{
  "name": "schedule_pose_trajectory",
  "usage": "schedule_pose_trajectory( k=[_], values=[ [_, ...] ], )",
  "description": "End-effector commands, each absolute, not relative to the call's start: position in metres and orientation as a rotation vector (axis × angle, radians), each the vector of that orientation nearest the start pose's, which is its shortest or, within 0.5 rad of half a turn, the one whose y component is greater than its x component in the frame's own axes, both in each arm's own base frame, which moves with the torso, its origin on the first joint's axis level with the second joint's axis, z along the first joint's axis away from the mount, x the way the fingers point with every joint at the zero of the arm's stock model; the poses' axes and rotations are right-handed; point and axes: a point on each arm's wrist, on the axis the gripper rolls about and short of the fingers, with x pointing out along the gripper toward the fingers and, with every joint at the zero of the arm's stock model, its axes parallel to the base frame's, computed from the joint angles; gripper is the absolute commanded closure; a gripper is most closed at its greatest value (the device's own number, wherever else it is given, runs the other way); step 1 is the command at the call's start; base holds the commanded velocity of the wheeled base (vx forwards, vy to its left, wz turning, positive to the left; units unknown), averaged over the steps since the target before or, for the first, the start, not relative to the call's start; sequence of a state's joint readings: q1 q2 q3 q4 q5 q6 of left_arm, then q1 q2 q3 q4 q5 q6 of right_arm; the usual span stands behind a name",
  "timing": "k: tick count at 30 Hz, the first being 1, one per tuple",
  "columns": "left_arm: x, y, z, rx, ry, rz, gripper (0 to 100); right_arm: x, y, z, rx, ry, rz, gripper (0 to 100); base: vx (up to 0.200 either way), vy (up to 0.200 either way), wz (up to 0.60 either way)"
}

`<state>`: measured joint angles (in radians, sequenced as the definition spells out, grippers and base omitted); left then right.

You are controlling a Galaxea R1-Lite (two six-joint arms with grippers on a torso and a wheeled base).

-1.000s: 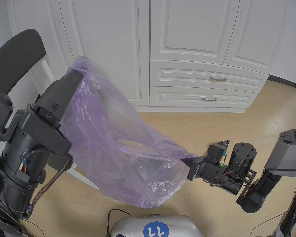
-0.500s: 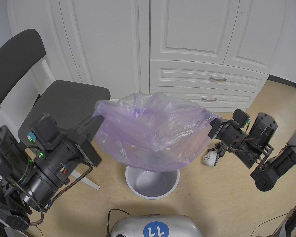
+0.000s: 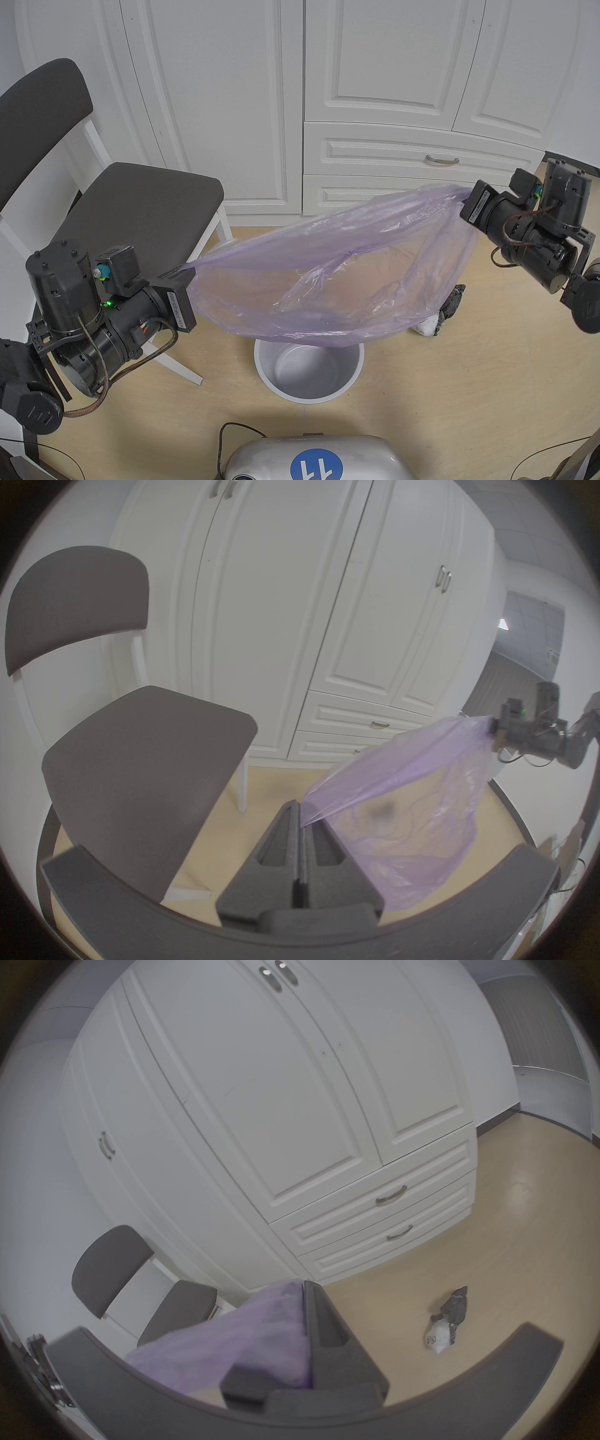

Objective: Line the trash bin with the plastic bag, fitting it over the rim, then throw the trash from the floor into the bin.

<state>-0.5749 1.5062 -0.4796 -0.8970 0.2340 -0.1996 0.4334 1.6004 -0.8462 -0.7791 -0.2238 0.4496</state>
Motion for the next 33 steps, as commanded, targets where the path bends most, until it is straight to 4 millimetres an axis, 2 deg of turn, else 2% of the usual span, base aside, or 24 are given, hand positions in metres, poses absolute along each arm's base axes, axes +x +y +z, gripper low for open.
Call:
schedule_pose_trajectory(
  k=[1, 10, 12, 16, 23, 29, 33],
  values=[
    [0.217, -0.119, 0.171, -0.145, 0.176, -0.273, 100, 0.248, 0.108, 0.266, 0.476, -0.038, 0.201, 100, 0.0, 0.0, 0.0],
    [0.218, -0.12, 0.174, -0.156, 0.163, -0.274, 100, 0.233, 0.104, 0.241, 0.279, 0.115, 0.191, 100, 0.0, 0.0, 0.0],
    [0.22, -0.121, 0.178, -0.189, 0.151, -0.272, 100, 0.226, 0.105, 0.226, 0.181, 0.149, 0.207, 100, 0.0, 0.0, 0.0],
    [0.222, -0.122, 0.186, -0.235, 0.129, -0.272, 100, 0.218, 0.108, 0.213, 0.09, 0.184, 0.234, 100, 0.0, 0.0, 0.0],
    [0.22, -0.123, 0.188, -0.239, 0.12, -0.283, 100, 0.208, 0.114, 0.208, 0.057, 0.197, 0.275, 100, 0.0, 0.0, 0.0],
    [0.217, -0.129, 0.187, -0.256, 0.094, -0.339, 100, 0.211, 0.125, 0.203, 0.07, 0.196, 0.309, 100, 0.0, 0.0, 0.0],
    [0.216, -0.14, 0.186, -0.276, 0.101, -0.406, 100, 0.218, 0.139, 0.193, 0.085, 0.159, 0.34, 100, 0.0, 0.0, 0.0]
  ],
)
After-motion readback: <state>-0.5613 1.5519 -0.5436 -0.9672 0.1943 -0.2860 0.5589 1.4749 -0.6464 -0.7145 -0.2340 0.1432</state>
